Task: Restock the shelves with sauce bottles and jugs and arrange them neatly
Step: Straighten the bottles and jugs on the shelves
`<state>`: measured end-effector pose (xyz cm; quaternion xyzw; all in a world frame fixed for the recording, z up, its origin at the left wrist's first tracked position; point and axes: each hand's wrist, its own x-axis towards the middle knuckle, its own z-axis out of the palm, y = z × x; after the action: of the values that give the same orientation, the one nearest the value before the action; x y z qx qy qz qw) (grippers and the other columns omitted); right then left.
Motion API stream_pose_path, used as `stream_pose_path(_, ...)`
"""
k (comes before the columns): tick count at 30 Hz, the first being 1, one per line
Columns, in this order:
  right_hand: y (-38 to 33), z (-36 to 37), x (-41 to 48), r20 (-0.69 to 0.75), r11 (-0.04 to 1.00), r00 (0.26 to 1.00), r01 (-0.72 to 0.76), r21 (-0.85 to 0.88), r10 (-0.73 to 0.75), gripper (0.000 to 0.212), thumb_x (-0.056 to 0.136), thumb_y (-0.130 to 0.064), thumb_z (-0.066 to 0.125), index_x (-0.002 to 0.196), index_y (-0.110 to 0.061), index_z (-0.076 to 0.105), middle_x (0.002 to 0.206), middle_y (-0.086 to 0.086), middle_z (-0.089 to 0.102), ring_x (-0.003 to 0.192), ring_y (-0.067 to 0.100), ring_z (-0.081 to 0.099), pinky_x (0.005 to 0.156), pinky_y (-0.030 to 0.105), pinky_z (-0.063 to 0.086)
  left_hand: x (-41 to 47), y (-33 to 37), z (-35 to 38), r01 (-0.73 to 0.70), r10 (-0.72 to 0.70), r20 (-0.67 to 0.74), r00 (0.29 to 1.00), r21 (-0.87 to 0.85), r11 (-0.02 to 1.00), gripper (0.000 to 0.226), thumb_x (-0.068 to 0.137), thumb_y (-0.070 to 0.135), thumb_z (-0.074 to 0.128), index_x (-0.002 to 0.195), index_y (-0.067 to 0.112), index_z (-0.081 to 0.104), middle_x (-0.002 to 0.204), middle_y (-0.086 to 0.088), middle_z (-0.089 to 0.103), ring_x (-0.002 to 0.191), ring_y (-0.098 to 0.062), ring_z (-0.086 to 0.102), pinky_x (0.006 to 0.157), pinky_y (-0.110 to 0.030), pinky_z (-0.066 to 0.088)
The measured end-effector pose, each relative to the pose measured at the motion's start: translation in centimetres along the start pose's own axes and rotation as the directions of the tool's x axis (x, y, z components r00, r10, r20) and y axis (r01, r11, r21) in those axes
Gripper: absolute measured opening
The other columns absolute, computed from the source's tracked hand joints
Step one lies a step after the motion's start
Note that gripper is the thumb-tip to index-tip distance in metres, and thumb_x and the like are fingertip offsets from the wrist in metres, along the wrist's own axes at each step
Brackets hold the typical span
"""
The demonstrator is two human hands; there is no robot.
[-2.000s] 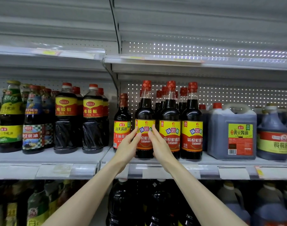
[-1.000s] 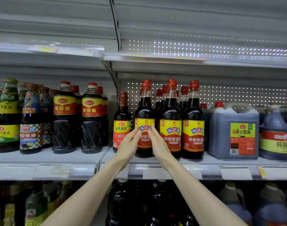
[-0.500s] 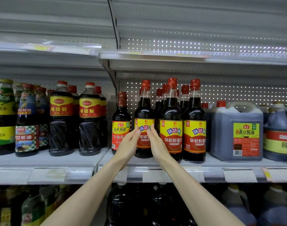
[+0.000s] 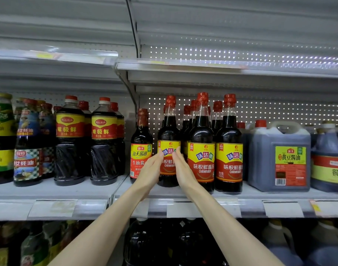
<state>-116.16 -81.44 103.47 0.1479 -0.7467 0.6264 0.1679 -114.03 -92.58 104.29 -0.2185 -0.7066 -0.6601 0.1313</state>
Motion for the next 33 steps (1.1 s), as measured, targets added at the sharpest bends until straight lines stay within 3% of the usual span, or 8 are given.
stream_pose_path(7,0.2,0.1,0.4,0.002,1.0,1.0,0.002,-0.011,-0.002,0.061,0.099,-0.059,0.027,0.153,-0.041,0.006,0.162,-0.007,0.011,0.147,0.016,0.02,0.119,0.047,0.021,0.3,-0.1,0.1,0.015,-0.015,0.003,1.0,-0.001,1.0,0.024,0.101,0.05,0.032,0.097,0.048,0.055,0.09,0.029,0.062,0.081,0.015,0.057,0.068,-0.017,0.041)
stream_pose_path(16,0.2,0.3,0.1,-0.005,0.999,1.0,0.007,-0.032,-0.007,0.061,0.099,-0.059,0.024,0.153,-0.039,0.005,0.163,-0.007,0.01,0.148,0.015,0.015,0.12,0.047,0.017,0.0,-0.2,0.2,0.009,-0.009,-0.011,1.0,-0.006,1.0,0.024,0.102,0.047,0.031,0.099,0.046,0.055,0.091,0.027,0.062,0.075,0.021,0.058,0.066,-0.015,0.04)
stream_pose_path(22,-0.4,0.0,-0.6,-0.005,0.997,1.0,0.016,-0.071,-0.016,0.057,0.103,-0.051,0.021,0.155,-0.034,0.004,0.162,-0.007,0.01,0.147,0.014,0.017,0.119,0.037,0.011,0.0,0.0,0.5,0.013,-0.014,-0.04,0.999,-0.009,1.0,0.025,0.101,0.049,0.031,0.097,0.048,0.056,0.095,0.027,0.062,0.083,0.016,0.057,0.069,-0.015,0.04)
stream_pose_path(26,-0.7,0.2,-0.7,-0.014,0.997,0.999,0.029,-0.069,-0.03,0.059,0.102,-0.052,0.021,0.155,-0.032,0.003,0.162,-0.003,0.009,0.147,0.015,0.018,0.119,0.037,0.017,0.0,0.0,0.5,0.019,-0.019,-0.054,0.998,-0.002,1.0,0.025,0.101,0.051,0.032,0.1,0.048,0.056,0.108,0.02,0.062,0.094,0.009,0.056,0.071,-0.018,0.041)
stream_pose_path(33,-0.6,0.4,-0.4,-0.027,0.999,0.999,0.023,-0.042,-0.024,0.062,0.101,-0.056,0.021,0.155,-0.032,0.004,0.162,-0.004,0.011,0.146,0.017,0.021,0.119,0.043,0.022,-0.3,0.4,0.5,0.026,-0.027,-0.064,0.998,-0.022,0.999,0.024,0.101,0.049,0.032,0.096,0.048,0.055,0.099,0.024,0.059,0.09,0.008,0.055,0.073,-0.022,0.041)
